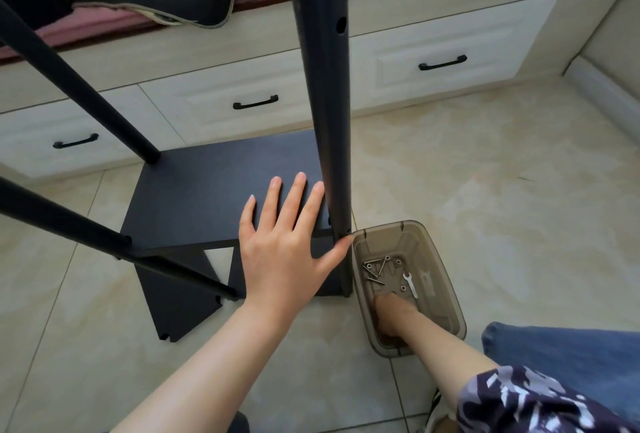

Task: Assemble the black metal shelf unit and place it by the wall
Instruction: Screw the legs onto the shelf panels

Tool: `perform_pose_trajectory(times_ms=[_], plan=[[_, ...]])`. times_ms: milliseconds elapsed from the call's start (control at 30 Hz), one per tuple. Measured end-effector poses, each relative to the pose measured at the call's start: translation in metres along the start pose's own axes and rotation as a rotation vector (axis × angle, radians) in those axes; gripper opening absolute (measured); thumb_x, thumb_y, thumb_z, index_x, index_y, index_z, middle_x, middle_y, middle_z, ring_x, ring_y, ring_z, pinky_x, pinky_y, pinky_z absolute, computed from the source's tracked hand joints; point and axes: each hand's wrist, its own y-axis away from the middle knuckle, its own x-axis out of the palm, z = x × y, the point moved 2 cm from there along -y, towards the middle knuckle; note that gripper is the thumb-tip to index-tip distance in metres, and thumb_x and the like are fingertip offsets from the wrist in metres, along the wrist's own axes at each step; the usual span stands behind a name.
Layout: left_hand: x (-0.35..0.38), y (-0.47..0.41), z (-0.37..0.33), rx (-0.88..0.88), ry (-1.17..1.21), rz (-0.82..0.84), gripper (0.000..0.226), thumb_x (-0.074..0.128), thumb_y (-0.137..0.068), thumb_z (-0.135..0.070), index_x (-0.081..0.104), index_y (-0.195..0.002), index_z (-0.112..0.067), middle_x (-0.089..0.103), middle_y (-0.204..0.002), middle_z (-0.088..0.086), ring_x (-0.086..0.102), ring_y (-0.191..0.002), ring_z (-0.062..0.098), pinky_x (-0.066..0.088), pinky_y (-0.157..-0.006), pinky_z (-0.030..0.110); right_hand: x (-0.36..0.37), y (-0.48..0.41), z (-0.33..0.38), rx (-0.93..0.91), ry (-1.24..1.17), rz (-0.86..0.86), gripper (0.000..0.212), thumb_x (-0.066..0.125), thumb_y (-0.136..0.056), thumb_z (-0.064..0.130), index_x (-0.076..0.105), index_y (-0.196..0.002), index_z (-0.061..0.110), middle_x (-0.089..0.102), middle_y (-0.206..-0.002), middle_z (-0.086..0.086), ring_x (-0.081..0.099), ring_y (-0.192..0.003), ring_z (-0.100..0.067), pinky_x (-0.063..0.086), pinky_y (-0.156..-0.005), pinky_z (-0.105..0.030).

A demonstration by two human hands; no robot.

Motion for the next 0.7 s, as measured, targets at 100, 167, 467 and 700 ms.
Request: perform_pose_trajectory(times_ms=[100,167,467,700], plan=[[0.000,0.000,0.000,-0.002,0.003,0.000,0.071,0.034,-0.096,-0.072,0.061,-0.139,-0.022,0.052,-0.150,0.002,0.043,-0.143,0.030,0.032,-0.114,0.056,-0.015,0.007,-0.003,0.025,-0.035,-0.015,0.037,0.048,-0.095,0.005,0.055,-0.131,0.001,0.056,-0.135,-0.019,0.057,-0.124,-0.034,0.049,-0.098,-0.036],[0.000,0.000,0.000,-0.007,0.007,-0.003,0.071,0.034,-0.096,-0.072,0.061,-0.140,-0.022,0.052,-0.150,0.002,0.043,-0.144,0.030,0.033,-0.114,0.055,-0.036,0.016,-0.002,0.041,-0.049,-0.036,0.036,0.055,-0.094,0.010,0.054,-0.129,0.000,0.056,-0.135,-0.019,0.056,-0.124,-0.033,0.047,-0.097,-0.034],[-0.001,0.000,-0.001,-0.025,0.025,0.022,0.072,0.045,-0.091,-0.070,0.057,-0.143,-0.022,0.051,-0.151,0.003,0.042,-0.144,0.030,0.034,-0.114,0.055,-0.174,0.089,0.015,-0.095,-0.107,-0.100,0.019,0.068,-0.088,0.021,0.069,-0.075,0.007,0.074,-0.079,-0.007,0.063,-0.061,-0.019,0.059,-0.067,-0.030],[-0.009,-0.001,-0.007,-0.058,0.009,0.147,0.078,0.036,-0.090,-0.071,0.049,-0.149,-0.021,0.048,-0.154,0.005,0.038,-0.146,0.033,0.031,-0.117,0.056,-0.240,0.190,0.029,-0.231,-0.378,-0.255,0.008,0.072,-0.088,0.020,0.073,-0.094,0.016,0.075,-0.075,0.008,0.064,-0.064,-0.003,0.051,-0.060,-0.018]])
